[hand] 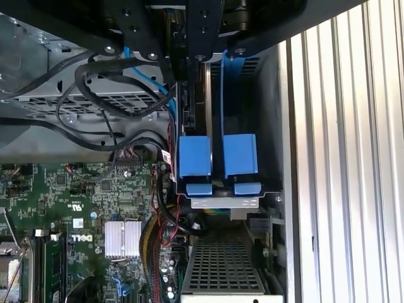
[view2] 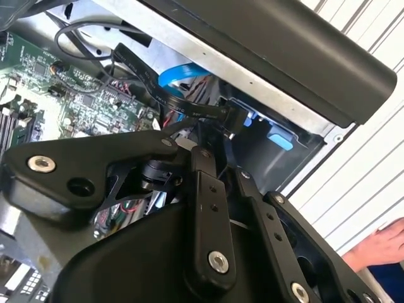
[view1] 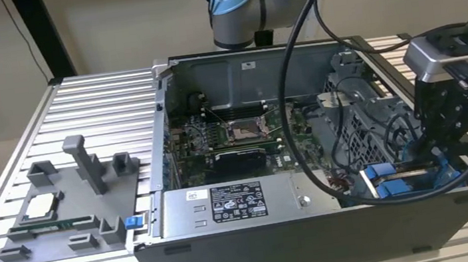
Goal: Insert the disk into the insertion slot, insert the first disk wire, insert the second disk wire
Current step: 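Insert the first disk wire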
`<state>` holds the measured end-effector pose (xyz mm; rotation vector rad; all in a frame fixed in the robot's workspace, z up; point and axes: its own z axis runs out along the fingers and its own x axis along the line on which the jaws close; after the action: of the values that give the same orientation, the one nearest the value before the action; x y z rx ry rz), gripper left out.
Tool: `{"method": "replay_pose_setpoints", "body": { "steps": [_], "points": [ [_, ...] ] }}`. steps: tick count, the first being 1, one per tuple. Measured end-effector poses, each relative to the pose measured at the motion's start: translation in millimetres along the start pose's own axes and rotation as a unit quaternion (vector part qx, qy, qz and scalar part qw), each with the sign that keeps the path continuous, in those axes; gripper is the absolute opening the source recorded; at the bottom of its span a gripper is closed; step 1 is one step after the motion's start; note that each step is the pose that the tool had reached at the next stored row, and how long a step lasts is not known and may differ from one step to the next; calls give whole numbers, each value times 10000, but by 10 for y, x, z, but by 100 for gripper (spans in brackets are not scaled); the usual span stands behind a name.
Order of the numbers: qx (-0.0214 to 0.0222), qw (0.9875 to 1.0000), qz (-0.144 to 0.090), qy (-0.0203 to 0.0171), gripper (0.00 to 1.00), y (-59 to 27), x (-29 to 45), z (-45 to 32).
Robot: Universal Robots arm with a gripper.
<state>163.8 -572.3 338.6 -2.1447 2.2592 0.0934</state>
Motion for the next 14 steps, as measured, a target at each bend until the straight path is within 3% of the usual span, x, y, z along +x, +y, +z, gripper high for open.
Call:
{"method": "replay_pose_setpoints", "body": {
  "steps": [7, 8, 14],
  "points": [
    [-15, 10000, 17, -1, 0, -3, 4, 83],
    [-16, 10000, 18, -5, 100, -3, 4, 86],
    [-16, 10000, 18, 0, 100, -1, 5, 85]
  ]
}}
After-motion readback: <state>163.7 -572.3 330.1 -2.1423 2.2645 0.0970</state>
